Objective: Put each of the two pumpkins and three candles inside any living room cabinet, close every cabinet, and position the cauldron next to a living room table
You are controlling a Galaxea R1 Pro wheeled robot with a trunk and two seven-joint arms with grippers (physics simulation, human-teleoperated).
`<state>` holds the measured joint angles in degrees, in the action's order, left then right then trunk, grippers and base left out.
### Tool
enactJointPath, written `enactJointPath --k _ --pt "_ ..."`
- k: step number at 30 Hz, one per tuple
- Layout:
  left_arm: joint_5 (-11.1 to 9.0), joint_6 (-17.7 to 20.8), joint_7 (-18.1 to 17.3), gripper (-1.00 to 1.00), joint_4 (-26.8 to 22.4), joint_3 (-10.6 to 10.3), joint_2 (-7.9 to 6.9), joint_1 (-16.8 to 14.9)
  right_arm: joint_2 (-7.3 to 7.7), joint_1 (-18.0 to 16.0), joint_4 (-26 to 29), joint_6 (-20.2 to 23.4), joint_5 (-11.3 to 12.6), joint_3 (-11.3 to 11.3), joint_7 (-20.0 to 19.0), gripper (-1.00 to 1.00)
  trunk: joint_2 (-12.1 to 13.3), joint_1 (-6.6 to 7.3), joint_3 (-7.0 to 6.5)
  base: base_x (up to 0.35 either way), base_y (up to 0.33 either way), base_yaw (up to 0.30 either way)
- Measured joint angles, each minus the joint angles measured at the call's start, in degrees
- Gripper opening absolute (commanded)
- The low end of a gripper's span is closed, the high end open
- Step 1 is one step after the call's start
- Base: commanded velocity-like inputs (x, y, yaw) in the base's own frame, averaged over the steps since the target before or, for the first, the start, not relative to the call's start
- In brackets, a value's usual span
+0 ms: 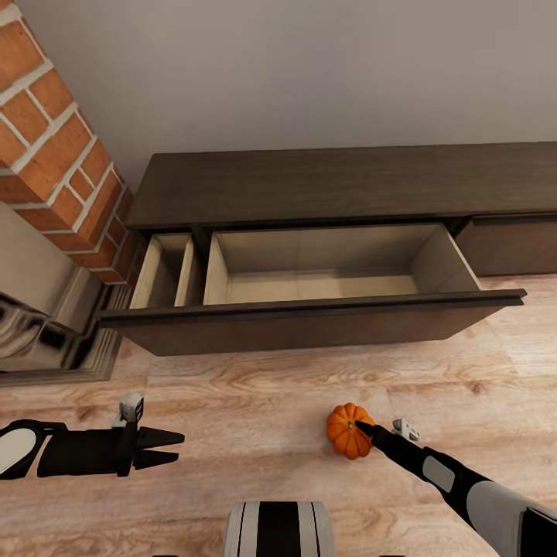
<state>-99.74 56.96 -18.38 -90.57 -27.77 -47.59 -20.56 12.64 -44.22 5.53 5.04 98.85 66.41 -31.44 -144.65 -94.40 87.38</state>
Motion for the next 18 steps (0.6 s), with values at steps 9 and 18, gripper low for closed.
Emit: enactJointPath --k 9,18 --pt "0.0 0.0 0.01 1.0 0.0 -0.08 0.0 -0.01 -0.04 0.01 -0.13 0.07 -0.03 0.34 -0.24 1.0 0.0 0.0 0.0 0.0 0.064 0.0" --pt "0.0 0.0 0.0 1.0 -0.01 -0.09 0.0 0.02 -0.09 -0.05 -0.14 0.08 0.29 -1.88 0.43 1.0 0.0 0.0 -0.01 0.0 0.041 0.0"
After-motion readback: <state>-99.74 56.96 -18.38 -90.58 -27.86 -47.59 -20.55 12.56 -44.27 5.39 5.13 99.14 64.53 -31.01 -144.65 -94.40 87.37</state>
